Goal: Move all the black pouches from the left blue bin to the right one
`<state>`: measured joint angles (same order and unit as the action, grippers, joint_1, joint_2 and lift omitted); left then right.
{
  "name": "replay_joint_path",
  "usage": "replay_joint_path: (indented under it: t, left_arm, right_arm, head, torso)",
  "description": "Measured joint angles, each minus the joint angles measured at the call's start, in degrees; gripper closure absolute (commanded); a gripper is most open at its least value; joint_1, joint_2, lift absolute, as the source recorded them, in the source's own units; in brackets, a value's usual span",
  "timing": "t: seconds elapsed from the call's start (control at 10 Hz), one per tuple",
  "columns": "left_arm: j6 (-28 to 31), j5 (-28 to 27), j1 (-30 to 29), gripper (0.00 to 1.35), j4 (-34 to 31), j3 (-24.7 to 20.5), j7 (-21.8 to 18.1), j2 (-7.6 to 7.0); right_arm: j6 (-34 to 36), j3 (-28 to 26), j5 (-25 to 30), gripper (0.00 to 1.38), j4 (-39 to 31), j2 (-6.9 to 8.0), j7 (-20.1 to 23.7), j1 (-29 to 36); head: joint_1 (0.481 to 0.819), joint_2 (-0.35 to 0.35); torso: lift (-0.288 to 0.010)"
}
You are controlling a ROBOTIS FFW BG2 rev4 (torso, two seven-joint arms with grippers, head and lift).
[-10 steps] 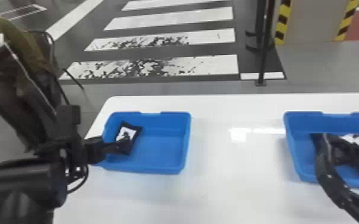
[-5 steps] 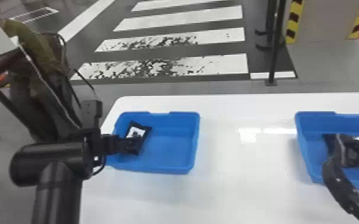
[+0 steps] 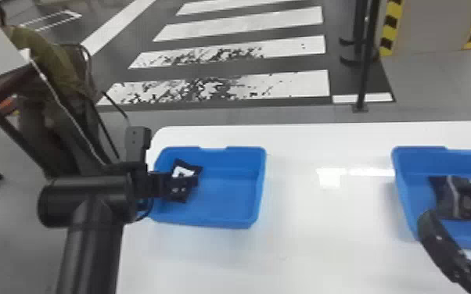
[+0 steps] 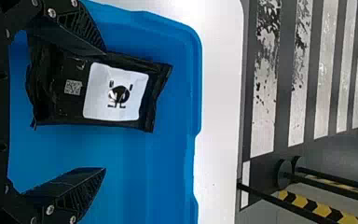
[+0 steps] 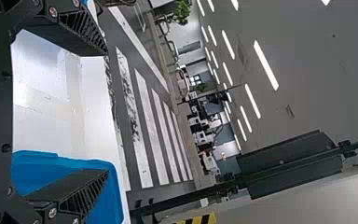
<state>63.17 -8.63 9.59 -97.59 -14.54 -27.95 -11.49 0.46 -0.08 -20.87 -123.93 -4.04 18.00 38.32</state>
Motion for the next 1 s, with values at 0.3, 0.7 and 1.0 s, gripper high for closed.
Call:
replay_joint_path:
  t: [0.3, 0.7, 1.0]
  left_arm:
    - [0.41, -0.4, 1.08, 0.16, 3.21, -0.28, 0.0, 0.21]
    - [1.21, -2.01, 2.36, 0.84, 5.96, -0.62, 0.01, 0.41]
    - [1.06, -3.16, 2.06, 1.22, 6.5, -1.05, -0.31, 0.5]
  right_arm:
    - [0.71, 0.42, -1.09, 0.13, 0.53, 0.0, 0.28, -0.47]
    - [1.58, 0.54, -2.01, 0.14, 1.04, 0.0, 0.46, -0.5]
    - [2.17, 0.54, -2.93, 0.16, 1.47, 0.0, 0.61, -0.5]
  head:
    - [0.695, 0.273]
    - [0.695, 0.287]
    - [0.695, 0.296]
  torso:
    - [-0.14]
    - [-0.14]
    - [-0.14]
